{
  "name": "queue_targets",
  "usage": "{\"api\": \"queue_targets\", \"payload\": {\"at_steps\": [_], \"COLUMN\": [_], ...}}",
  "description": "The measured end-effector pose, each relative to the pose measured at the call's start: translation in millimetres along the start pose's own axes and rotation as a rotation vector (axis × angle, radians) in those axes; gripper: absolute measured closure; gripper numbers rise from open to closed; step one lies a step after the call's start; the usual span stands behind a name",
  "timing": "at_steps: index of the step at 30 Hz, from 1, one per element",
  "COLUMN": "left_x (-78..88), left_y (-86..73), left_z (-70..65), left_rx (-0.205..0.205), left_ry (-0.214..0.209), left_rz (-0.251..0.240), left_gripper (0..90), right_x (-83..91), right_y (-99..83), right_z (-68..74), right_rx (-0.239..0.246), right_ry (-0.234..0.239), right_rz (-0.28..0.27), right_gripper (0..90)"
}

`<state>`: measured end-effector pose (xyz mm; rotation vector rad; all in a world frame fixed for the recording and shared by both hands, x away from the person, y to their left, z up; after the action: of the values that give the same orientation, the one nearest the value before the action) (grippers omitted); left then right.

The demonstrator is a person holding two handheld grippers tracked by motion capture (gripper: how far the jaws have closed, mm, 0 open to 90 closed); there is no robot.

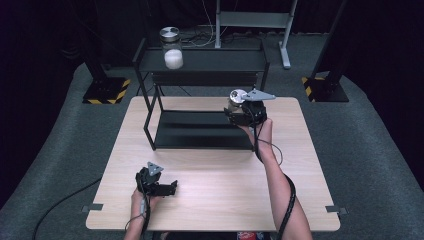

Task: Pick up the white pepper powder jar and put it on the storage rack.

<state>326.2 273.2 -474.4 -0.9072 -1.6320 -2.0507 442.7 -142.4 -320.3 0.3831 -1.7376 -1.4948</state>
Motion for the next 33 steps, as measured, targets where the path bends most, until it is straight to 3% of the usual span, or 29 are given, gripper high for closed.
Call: {"api": "queue_targets", "payload": {"at_steps": [33], "left_x": [-0.1], "left_y": [-0.2], "left_z": [-0.3], "left_rx": [0.002], "left_ry": [0.001], "left_rz": [-0.001], "left_gripper": [0.0], "right_x": [25.3], "right_y": [54.1], "right_z": [-14.6], "right_rx": [0.013], "right_ry": [-0.023], "right_rz": [-0.059], "right_gripper": [30.3]}}
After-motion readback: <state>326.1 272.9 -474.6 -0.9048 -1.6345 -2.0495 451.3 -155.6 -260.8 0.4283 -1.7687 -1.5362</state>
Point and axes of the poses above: each handheld gripper's, and its own axes: x roughly backward along the jaws, y roughly out of its top, z roughly to its left, the point moved 5 cm from there along -x, roughly forward along the jaws, and after that the axes turned 11 degrees about y, right-handed, at the moved point
